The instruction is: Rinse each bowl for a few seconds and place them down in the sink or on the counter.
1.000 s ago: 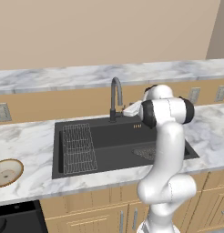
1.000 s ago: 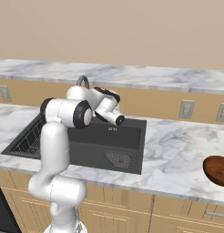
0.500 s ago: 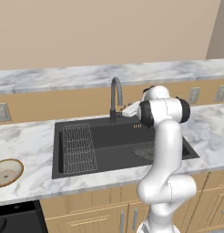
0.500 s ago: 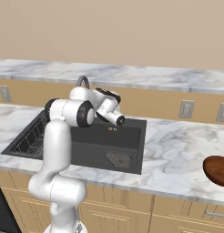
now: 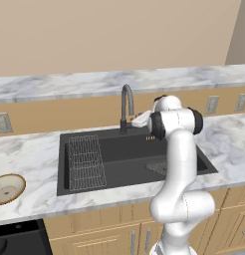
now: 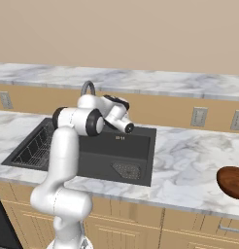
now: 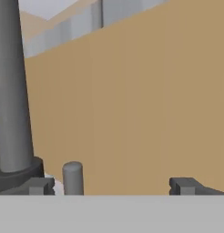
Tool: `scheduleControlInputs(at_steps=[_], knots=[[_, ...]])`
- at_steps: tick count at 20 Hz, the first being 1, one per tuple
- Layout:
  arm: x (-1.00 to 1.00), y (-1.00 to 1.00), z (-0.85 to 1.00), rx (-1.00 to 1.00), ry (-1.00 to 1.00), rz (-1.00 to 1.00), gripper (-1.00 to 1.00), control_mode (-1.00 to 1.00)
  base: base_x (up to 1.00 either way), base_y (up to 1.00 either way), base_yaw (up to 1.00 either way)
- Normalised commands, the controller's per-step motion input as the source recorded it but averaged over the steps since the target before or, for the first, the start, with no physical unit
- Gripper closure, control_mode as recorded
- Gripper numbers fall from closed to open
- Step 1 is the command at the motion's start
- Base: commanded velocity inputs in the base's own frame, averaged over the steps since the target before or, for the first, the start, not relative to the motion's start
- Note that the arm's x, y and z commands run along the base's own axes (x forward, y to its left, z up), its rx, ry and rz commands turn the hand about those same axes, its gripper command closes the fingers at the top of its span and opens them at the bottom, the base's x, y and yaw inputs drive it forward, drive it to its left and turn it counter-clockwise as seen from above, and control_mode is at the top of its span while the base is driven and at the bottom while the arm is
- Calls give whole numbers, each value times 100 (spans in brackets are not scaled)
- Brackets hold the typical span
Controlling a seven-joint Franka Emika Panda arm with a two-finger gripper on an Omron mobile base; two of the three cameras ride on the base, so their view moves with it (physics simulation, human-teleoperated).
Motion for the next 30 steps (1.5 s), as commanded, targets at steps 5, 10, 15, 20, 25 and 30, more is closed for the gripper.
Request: scheduleControlInputs(at_steps=[5,10,15,20,25,30], knots=[[22,0,-11,1,0,0,100,-100,0,0,0],[2,-17,-6,5,0,0,100,-100,0,0,0],[-4,-26,-6,5,0,0,100,-100,0,0,0],[-1,-27,-9,3,4,-6,100,-100,0,0,0],[4,-42,-9,4,9,-8,100,-100,0,0,0],[1,-47,-6,6,9,-6,100,-100,0,0,0]])
